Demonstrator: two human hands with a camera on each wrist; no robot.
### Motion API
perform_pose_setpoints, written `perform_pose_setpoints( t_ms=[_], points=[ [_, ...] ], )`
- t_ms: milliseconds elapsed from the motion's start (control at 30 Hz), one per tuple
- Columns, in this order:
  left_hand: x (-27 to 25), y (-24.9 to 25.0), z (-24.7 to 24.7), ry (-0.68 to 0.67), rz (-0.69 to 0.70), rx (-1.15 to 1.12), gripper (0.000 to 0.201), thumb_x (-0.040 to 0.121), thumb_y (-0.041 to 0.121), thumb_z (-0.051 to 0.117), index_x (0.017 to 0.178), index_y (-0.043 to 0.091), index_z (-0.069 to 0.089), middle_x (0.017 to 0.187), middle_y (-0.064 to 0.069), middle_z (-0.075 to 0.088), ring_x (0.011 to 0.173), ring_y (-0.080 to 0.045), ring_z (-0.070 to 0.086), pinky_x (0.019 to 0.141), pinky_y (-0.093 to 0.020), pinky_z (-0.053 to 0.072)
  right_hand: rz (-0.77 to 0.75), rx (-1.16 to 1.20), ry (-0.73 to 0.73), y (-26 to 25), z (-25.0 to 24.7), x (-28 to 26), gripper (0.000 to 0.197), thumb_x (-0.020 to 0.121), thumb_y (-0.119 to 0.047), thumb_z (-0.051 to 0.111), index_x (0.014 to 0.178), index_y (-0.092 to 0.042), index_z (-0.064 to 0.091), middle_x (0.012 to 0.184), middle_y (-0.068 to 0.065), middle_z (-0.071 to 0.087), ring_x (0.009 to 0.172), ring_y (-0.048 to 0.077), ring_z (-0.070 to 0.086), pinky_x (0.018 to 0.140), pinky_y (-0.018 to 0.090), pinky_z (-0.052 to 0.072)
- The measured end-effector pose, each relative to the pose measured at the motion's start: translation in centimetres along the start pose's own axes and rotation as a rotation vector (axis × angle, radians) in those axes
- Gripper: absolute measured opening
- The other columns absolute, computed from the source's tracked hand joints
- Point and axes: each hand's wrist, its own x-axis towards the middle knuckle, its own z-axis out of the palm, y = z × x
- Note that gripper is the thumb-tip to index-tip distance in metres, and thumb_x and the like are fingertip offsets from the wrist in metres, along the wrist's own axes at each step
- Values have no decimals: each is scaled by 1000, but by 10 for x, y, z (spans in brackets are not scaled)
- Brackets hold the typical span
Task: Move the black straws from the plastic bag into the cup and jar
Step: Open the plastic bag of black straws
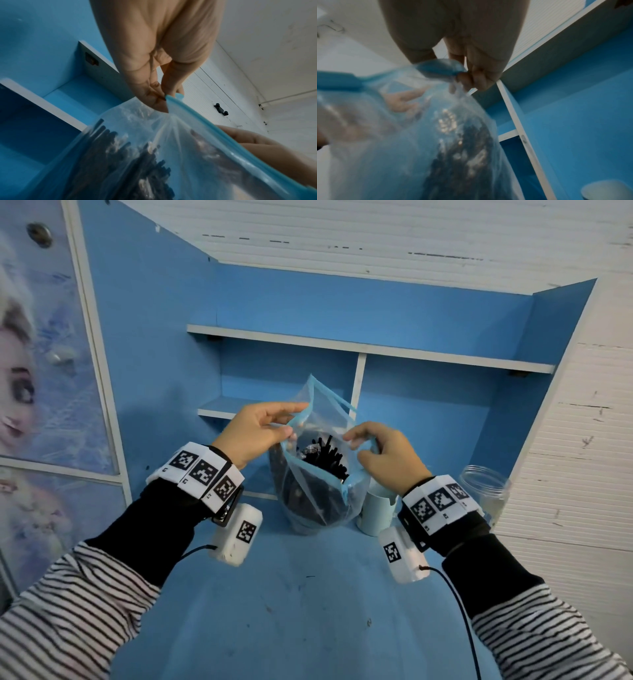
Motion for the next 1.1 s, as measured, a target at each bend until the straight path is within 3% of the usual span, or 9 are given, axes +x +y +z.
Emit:
perform_pose_setpoints(
  t_ms=[133,267,367,467,633,800,933,1033,1100],
  points=[
    [-2,-4,-9,47,17,5,46,88,-11,57,107,30,67,104,-1,67,74,-12,67,76,-23,57,46,-3,114,13,-7,0,14,86,-4,55,78,-14,61,58,-15,50,44,5,34,49,15,33],
    [0,-10,-9,100,14,76,39,87,-12,56,91,24,71,101,-1,68,75,-11,65,73,-20,55,-19,20,74,18,-8,-4,7,86,-15,64,84,-15,58,65,-3,45,51,6,34,55,23,36],
    [2,-13,-7,124,10,169,40,88,-10,55,92,26,72,100,2,70,82,-13,64,87,-30,54,-29,36,-17,18,-10,-7,24,81,-27,75,93,-25,55,65,-7,38,53,8,31,54,16,33],
    [4,-14,-5,140,-1,273,39,87,-5,55,95,29,71,106,2,70,97,-16,63,93,-34,52,-38,-78,-38,18,-11,-7,28,84,-22,72,103,-28,53,64,-3,39,55,8,34,57,17,36],
    [2,-12,3,193,-24,360,18,84,16,70,100,26,71,100,13,66,93,-6,59,84,-23,50,-77,-176,50,17,-5,-7,16,94,-20,58,110,-21,55,58,0,41,52,10,37,55,13,36],
    [-3,-11,6,132,-25,579,36,67,30,87,97,25,69,95,13,60,82,-3,52,76,-25,42,-66,-238,106,18,-4,-6,15,96,-23,56,96,-12,65,58,-1,43,53,11,38,53,13,35],
    [-5,-20,3,79,-3,687,26,71,27,84,91,26,68,89,1,63,69,-4,49,68,-24,42,-44,-190,89,26,-6,-6,16,95,-22,58,90,-9,67,79,-3,45,71,4,43,64,8,34],
    [-7,-26,-2,39,-9,680,15,78,28,79,90,27,70,93,1,69,83,-14,60,74,-25,47,-103,-153,85,32,-8,-6,15,94,-16,60,87,-5,68,104,0,44,93,-2,45,79,-1,30],
    [-8,-29,-3,23,-28,654,5,83,27,74,87,28,71,95,4,70,92,-17,62,83,-29,49,-133,-139,99,34,-9,-7,14,93,-14,60,86,-5,67,101,2,55,87,-2,50,77,1,33]
  ],
)
